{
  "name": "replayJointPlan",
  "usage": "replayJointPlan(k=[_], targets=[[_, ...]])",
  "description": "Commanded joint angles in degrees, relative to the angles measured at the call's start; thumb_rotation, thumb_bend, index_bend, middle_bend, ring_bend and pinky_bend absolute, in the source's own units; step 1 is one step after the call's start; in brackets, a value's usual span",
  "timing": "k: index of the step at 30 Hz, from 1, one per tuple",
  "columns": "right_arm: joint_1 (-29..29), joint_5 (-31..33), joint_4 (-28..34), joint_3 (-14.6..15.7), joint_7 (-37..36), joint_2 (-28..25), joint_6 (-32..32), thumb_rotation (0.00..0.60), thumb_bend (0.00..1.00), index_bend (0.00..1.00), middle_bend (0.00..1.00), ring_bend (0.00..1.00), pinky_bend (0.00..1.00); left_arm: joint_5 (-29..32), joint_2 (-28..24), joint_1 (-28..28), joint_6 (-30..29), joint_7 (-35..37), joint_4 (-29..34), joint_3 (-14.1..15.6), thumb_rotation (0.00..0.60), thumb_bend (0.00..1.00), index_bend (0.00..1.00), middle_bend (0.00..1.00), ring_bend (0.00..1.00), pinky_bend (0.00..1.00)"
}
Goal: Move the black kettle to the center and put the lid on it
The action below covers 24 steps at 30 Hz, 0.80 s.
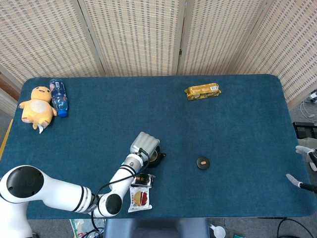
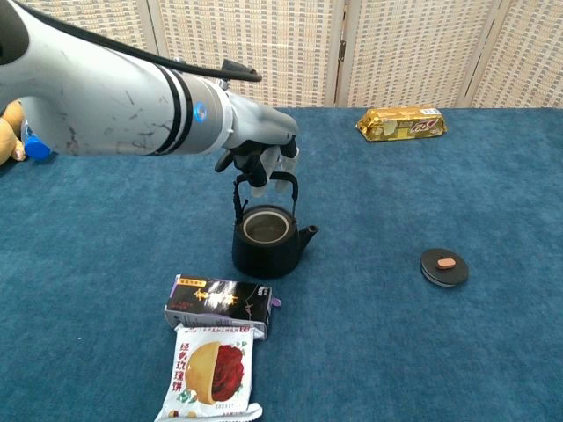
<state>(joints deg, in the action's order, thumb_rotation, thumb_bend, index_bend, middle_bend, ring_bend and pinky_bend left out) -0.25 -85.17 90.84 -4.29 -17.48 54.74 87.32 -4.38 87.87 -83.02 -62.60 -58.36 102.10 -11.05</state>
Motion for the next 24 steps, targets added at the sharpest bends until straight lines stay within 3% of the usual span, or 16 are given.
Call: replayJointPlan(k=[1, 5, 10, 17, 24], targets=[[0.0, 0.0, 0.0, 0.0, 0.0, 0.0, 0.0, 0.600, 0.01, 0.26, 0.32, 0.24, 0.27, -0.1, 0.0, 0.1, 0.2, 0.1, -0.1, 0.1, 0.600, 1.00, 0.37, 0.43, 0.33, 0.54], [-0.1, 0.0, 0.0, 0.0, -0.1, 0.0, 0.1, 0.600, 0.01, 0.26, 0.32, 0.24, 0.27, -0.4, 0.1, 0.2, 0.2, 0.2, -0.3, 0.2, 0.600, 1.00, 0.36, 0.36, 0.27, 0.45], [0.0, 0.0, 0.0, 0.0, -0.1, 0.0, 0.1, 0.600, 0.01, 0.26, 0.32, 0.24, 0.27, -1.3, 0.2, 0.5, 0.2, 0.6, -0.5, 0.3, 0.600, 1.00, 0.34, 0.25, 0.17, 0.27], [0.0, 0.0, 0.0, 0.0, 0.1, 0.0, 0.0, 0.600, 0.01, 0.26, 0.32, 0.24, 0.27, -2.8, -0.1, 1.1, -0.4, 1.1, -0.1, 0.6, 0.600, 1.00, 0.28, 0.13, 0.09, 0.18], [0.1, 0.0, 0.2, 0.0, 0.6, 0.1, -0.1, 0.600, 0.01, 0.26, 0.32, 0.24, 0.27, -4.3, -0.5, 1.8, -0.6, 1.9, 0.5, 0.7, 0.600, 1.00, 0.11, 0.00, 0.02, 0.14]])
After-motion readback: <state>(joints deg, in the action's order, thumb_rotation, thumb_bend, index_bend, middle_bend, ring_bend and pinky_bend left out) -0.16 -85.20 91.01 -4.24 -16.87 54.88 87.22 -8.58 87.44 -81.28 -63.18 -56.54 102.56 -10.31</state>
